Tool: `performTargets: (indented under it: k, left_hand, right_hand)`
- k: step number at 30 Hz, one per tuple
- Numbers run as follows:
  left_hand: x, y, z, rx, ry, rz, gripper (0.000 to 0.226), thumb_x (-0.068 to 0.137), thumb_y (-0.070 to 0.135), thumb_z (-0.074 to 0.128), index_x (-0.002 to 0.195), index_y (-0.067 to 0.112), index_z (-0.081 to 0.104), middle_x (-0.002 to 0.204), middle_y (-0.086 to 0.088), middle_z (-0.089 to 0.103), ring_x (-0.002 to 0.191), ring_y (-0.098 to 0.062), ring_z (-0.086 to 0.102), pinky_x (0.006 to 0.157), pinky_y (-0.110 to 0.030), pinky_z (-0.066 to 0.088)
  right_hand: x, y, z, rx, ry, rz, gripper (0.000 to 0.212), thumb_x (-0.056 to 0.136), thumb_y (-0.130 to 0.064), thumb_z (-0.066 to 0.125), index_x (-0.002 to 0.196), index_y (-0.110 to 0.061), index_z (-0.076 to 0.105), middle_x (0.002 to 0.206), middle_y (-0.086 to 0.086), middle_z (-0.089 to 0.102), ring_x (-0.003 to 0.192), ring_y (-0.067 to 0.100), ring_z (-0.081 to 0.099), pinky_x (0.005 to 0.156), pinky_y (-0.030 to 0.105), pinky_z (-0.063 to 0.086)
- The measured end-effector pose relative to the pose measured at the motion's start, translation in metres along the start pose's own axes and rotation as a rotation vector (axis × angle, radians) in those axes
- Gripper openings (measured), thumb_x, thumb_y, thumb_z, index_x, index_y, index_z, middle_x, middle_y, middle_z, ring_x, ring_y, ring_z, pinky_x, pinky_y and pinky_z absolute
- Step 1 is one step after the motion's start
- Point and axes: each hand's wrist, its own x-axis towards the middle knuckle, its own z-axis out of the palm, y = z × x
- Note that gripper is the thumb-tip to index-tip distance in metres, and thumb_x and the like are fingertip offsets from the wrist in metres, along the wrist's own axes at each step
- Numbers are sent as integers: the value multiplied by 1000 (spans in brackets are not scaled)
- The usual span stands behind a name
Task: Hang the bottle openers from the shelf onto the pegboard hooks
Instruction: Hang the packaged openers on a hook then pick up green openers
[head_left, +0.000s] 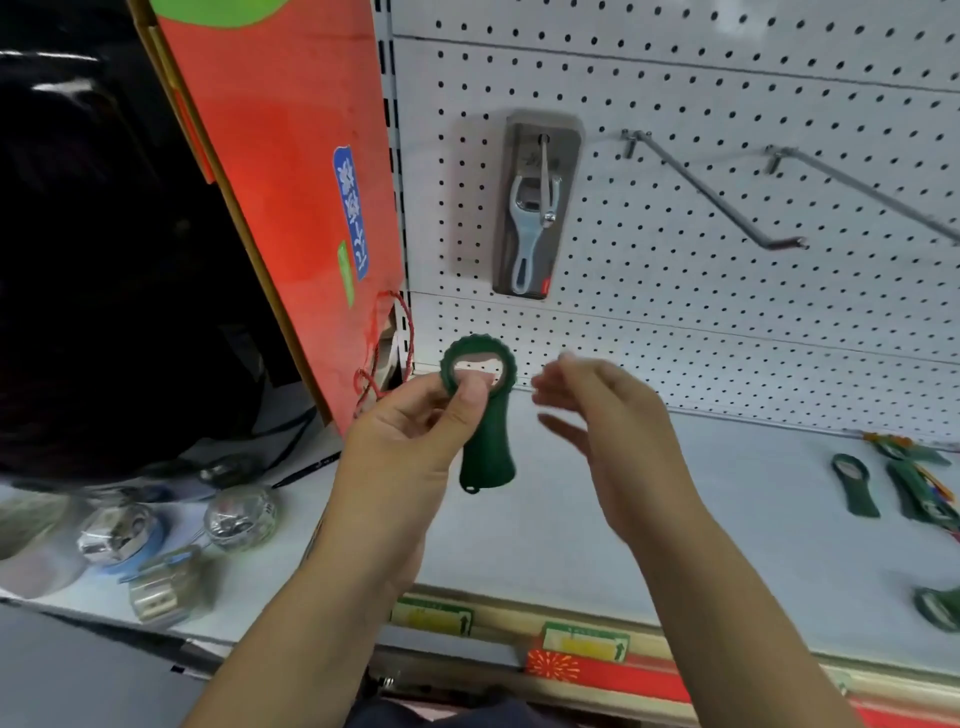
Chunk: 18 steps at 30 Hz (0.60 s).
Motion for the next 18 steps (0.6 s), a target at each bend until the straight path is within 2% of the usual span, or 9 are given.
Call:
performTargets:
  k: [3, 5, 7, 9, 11, 14, 18]
  left_hand:
    - [-1, 0, 20, -42, -29, -13, 23, 73, 35, 72, 89, 19, 76, 78, 14, 74, 72, 3, 65, 80, -22, 43]
    - [-2, -1, 32, -42, -46, -21, 29, 68, 40, 73, 86, 18, 74, 69, 15, 69, 64, 3, 61, 77, -24, 40]
    - [-4, -3, 42, -31, -79, -14, 35, 64, 45, 73, 86, 17, 74, 67, 13, 68, 61, -1, 59, 76, -25, 41]
    - [-6, -4, 50, -9, -115, 13, 33, 65, 44, 74, 85, 17, 76, 67, 9, 70, 60, -3, 59, 68, -19, 46]
    - [-9, -3, 59, 6, -156, 39, 28, 67, 40, 75, 83, 17, 77, 69, 6, 72, 61, -5, 62, 61, -14, 49]
    - [-11, -1, 69, 71, -235, 97, 26, 72, 38, 73, 87, 18, 75, 74, 4, 76, 67, -7, 70, 66, -18, 51]
    - [-5, 20, 79, 208, -383, 266, 42, 85, 48, 56, 118, 23, 67, 103, 13, 76, 97, 1, 70, 82, -14, 53]
  right_hand:
    - [-39, 3, -20, 6, -87, -11, 37, 100, -41, 55, 94, -10, 73, 95, 10, 76, 96, 25, 73, 91, 44, 58]
    - [-53, 3, -32, 33, -90, -38, 49, 95, -54, 51, 96, -10, 73, 96, 14, 74, 96, 29, 71, 91, 47, 57]
    - [-65, 5, -41, 16, -75, -103, 52, 92, -59, 52, 97, -11, 72, 97, 12, 75, 96, 28, 71, 89, 43, 58]
    - [-76, 5, -43, -24, -39, -166, 43, 91, -52, 60, 97, -11, 71, 95, 8, 75, 92, 23, 72, 86, 36, 60]
    - [-85, 3, -43, -28, 37, -222, 30, 89, -39, 72, 94, -10, 71, 87, 6, 76, 83, 19, 74, 79, 25, 58]
    - [-89, 1, -47, -69, 212, -338, 19, 85, -29, 68, 92, -11, 69, 80, 3, 75, 72, 17, 72, 70, 17, 54]
    - [-87, -12, -66, -52, 353, -446, 15, 88, -30, 63, 95, -18, 66, 83, 0, 75, 71, 14, 69, 74, 20, 55]
